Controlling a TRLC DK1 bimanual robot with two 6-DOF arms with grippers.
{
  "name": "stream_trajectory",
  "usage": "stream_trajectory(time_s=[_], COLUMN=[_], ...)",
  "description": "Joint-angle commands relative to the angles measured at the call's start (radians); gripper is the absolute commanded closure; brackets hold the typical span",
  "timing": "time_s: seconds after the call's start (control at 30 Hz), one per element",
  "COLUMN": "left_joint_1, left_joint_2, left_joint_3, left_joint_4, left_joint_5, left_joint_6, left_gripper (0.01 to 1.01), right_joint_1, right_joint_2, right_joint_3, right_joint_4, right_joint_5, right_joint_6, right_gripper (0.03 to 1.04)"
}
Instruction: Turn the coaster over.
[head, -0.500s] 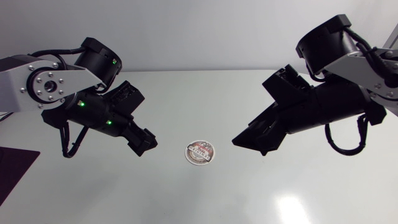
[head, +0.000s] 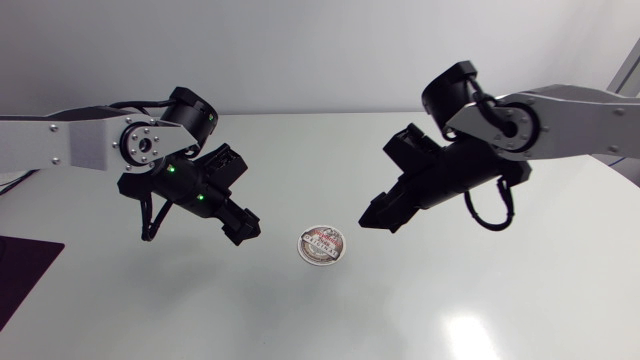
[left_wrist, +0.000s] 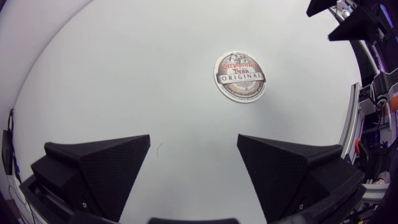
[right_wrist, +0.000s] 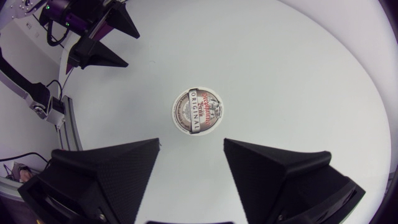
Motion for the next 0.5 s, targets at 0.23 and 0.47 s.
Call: stream_trajectory(time_s=[0.23,0.47], left_joint_1=[0.036,0.059], left_joint_2=[0.175,0.236], left_joint_3=[0.045,0.097], left_joint_4=[0.04,0.013], left_joint_5=[0.073,0.131], left_joint_6=[0.051,0.062], left_gripper=[0.048,0.048], right_joint_1=[0.034,0.063], right_joint_2=[0.342,0.506], right_joint_3=[0.147,0.228], right_joint_4=[0.024,0.041], right_joint_5=[-0.001,0.001], right_joint_6=[-0.036,-0.041], right_gripper=[1.02,1.02])
